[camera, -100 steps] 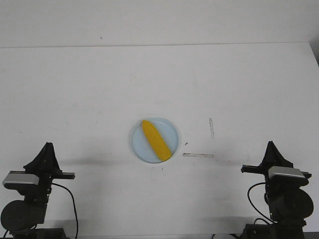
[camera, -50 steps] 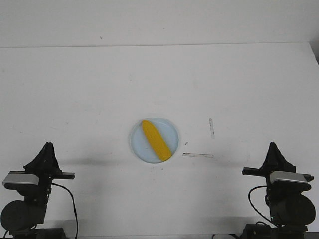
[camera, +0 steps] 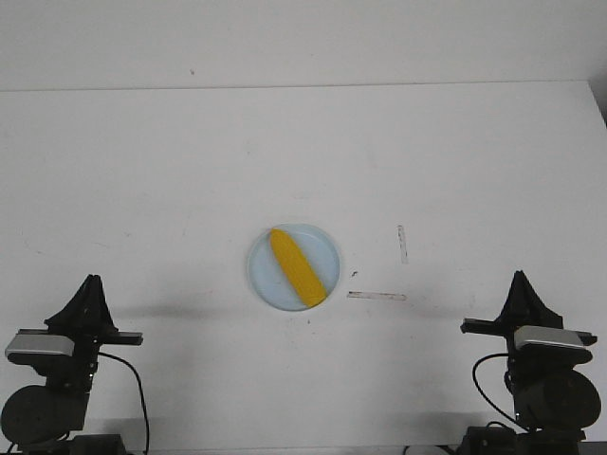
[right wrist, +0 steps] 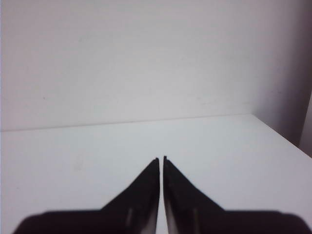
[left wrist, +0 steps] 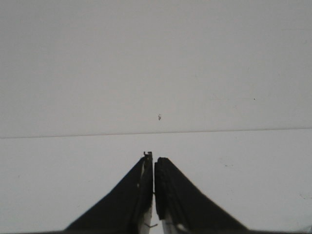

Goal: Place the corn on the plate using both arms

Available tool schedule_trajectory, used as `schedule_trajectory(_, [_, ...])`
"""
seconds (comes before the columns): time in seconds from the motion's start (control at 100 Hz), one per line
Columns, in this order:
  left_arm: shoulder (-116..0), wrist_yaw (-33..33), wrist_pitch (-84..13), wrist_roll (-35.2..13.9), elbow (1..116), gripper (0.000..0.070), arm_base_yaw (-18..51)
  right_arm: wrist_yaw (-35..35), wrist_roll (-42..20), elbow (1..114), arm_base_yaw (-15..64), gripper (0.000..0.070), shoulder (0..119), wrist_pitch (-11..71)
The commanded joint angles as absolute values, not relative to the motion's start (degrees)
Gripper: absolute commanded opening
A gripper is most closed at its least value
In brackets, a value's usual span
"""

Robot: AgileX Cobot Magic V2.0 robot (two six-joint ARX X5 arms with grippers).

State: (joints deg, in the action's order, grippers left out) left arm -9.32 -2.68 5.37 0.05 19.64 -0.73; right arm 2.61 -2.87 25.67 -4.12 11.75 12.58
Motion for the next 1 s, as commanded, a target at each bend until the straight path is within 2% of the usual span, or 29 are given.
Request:
schedule_trajectory(0.0, [-8.34,-2.55,4.93,-2.04,19.35,0.0,-0.67,2.61,-3.55,25.69,-4.1,0.0015,11.6,12.01])
schedule_trajectory(0.06, [-7.25,-2.52,4.4,-3.62,18.11,0.0,-0.67,2.61,-3.55,25.69,-4.1,0.0015,11.6,11.99])
schedule_trajectory(0.5, [-0.19,-0.82,6.39,-3.51,4.73,0.0,-0.69,2.63,-3.55,25.69,-4.1,0.0015,11.6,11.99])
schedule_trajectory(0.61, [-0.19,-0.84,10.74,-3.51,0.75,0.0,-0.67,2.61,-3.55,25.69,-4.1,0.0015,11.62,12.01])
schedule_trajectory(0.99, [-0.16,-0.73,8.93,-3.6,0.75,0.0001,-0.69,2.61,-3.55,25.69,-4.1,0.0015,11.6,12.01])
